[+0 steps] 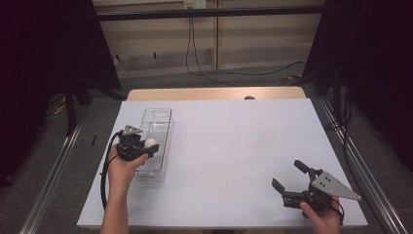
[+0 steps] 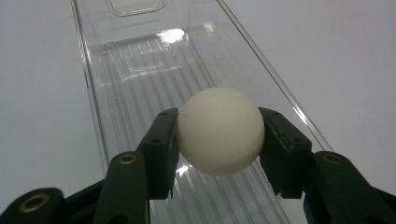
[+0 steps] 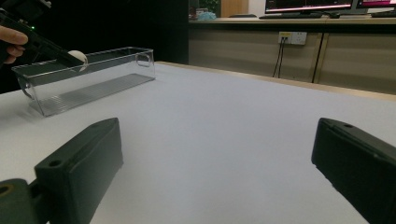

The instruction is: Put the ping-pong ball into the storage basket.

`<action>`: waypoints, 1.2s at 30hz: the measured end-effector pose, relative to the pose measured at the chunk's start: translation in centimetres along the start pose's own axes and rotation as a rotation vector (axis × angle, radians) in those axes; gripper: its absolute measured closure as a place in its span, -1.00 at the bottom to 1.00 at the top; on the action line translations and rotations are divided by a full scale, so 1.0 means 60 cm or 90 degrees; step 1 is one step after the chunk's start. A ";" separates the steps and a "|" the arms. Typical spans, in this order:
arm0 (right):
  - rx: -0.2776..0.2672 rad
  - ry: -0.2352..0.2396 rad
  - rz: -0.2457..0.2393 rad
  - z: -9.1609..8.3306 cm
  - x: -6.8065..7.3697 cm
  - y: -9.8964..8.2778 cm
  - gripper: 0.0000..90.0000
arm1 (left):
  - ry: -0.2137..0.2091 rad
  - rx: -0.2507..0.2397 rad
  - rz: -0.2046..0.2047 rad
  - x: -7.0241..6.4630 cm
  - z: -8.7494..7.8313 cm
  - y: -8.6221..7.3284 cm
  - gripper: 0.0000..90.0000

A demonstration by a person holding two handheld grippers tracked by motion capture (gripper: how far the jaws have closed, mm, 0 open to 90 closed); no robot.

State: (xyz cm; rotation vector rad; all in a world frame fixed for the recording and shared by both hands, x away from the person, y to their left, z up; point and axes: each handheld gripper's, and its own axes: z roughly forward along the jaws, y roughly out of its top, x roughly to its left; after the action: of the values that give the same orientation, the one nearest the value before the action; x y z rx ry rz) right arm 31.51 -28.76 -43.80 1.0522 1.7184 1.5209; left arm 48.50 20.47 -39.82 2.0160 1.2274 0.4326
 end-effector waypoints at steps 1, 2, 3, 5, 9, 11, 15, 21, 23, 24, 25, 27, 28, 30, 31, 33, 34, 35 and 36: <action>0.002 0.001 0.000 -0.001 0.000 0.000 -0.97 | 0.001 -0.001 -0.001 0.000 0.000 0.000 0.13; 0.001 0.002 0.000 0.000 0.000 0.000 -0.97 | -0.001 -0.001 -0.001 0.000 0.001 0.000 0.13; 0.001 0.002 0.000 0.000 0.000 0.000 -0.97 | -0.002 0.001 -0.001 0.000 0.001 0.000 0.13; 0.000 -0.001 0.001 0.000 0.000 0.000 -0.97 | 0.009 0.006 0.007 0.001 0.001 0.000 0.07; 0.001 0.000 0.000 0.000 0.000 0.000 -0.97 | 0.011 -0.005 0.002 0.002 -0.001 0.000 0.00; 0.000 -0.002 0.002 0.001 0.000 0.000 -0.97 | 0.009 -0.013 -0.003 0.001 -0.002 0.000 -0.03; 0.001 0.000 0.001 0.002 0.001 0.001 -0.97 | 0.012 -0.016 -0.001 0.004 -0.006 0.000 -0.10; 0.001 0.002 0.000 0.001 0.000 0.001 -0.97 | 0.011 -0.028 -0.014 0.001 -0.008 0.001 -0.19; 0.000 0.001 0.000 0.002 0.001 0.001 -0.97 | 0.016 -0.031 -0.015 0.001 -0.009 0.001 -0.22; 0.001 0.001 0.000 0.002 0.001 0.001 -0.97 | 0.021 -0.033 -0.015 0.001 -0.009 0.001 -0.29; 0.001 0.001 -0.001 0.002 0.001 0.001 -0.97 | 0.021 -0.034 -0.014 0.000 -0.010 0.002 -0.32; 0.000 0.001 -0.002 0.002 0.001 0.001 -0.97 | 0.020 -0.041 -0.017 -0.002 -0.010 0.002 -0.36; 0.001 0.002 -0.002 0.001 0.001 0.001 -0.97 | 0.024 -0.042 -0.016 -0.002 -0.011 0.002 -0.41; 0.001 0.000 0.004 0.002 0.001 0.001 -0.97 | 0.026 -0.051 -0.017 -0.002 -0.014 0.002 -0.50; -0.001 0.000 0.000 0.002 0.000 0.001 -0.97 | 0.023 -0.056 -0.020 -0.003 -0.014 0.002 -0.51; -0.005 -0.001 0.003 0.001 0.000 0.002 -0.97 | 0.024 -0.056 -0.014 -0.003 -0.019 0.003 -0.56; -0.003 -0.002 0.004 0.000 0.000 0.002 -0.97 | 0.023 -0.065 -0.019 -0.005 -0.020 0.002 -0.60; -0.004 -0.004 0.002 0.000 -0.001 0.002 -0.97 | 0.021 -0.067 -0.020 -0.006 -0.021 0.002 -0.63; -0.003 -0.002 0.000 0.000 -0.001 0.002 -0.97 | 0.021 -0.074 -0.017 -0.006 -0.023 0.003 -0.65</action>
State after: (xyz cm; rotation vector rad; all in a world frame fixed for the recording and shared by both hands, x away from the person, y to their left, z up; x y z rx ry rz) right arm 31.57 -28.84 -43.72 1.0525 1.7126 1.5220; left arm 47.57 20.65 -38.73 1.8995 1.2196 0.5149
